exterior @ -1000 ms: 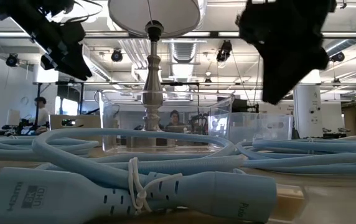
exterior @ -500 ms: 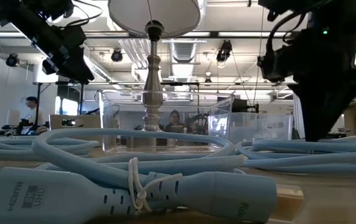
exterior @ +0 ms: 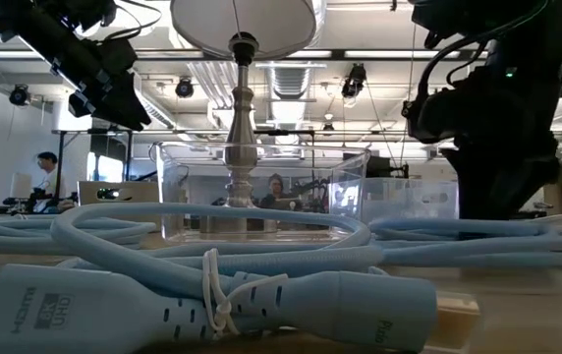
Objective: Pick & Place USB Port
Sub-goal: Put the bottom right blue hdmi cable into the left transparent bin, then put the top blue hdmi cable into the left transparent bin
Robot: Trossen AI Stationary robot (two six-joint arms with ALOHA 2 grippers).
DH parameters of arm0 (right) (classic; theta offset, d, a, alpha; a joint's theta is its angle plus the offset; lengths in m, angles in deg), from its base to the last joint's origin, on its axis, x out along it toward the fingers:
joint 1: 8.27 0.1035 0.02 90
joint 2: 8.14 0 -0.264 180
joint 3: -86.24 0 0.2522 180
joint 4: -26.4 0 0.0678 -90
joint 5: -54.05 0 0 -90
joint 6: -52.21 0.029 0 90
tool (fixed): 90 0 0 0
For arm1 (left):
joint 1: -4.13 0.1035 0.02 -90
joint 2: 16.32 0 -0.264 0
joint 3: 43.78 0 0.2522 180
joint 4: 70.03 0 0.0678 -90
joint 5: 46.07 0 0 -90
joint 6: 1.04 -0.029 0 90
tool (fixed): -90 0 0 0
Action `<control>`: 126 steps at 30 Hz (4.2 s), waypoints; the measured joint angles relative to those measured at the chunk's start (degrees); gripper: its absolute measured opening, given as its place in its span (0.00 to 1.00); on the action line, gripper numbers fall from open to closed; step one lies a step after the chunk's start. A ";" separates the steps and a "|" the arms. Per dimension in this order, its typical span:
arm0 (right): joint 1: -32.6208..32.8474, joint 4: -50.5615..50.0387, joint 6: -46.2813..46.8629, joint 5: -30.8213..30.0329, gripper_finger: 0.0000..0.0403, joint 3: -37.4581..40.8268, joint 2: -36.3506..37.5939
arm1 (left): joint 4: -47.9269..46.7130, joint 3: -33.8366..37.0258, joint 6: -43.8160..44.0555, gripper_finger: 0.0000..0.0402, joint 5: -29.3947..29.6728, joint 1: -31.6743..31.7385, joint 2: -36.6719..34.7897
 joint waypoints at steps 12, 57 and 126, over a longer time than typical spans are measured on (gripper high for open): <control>0.07 -0.43 -7.26 3.47 0.08 -3.75 0.04 | -0.05 0.00 0.00 0.44 -0.03 0.01 0.00; -14.85 8.96 -49.97 -39.82 0.10 -19.15 -0.44 | 0.73 3.18 -0.52 0.44 -0.03 0.01 0.28; -15.58 27.45 -52.90 -22.27 0.38 -13.19 -0.37 | 6.75 11.28 8.45 0.44 -8.97 -32.27 3.23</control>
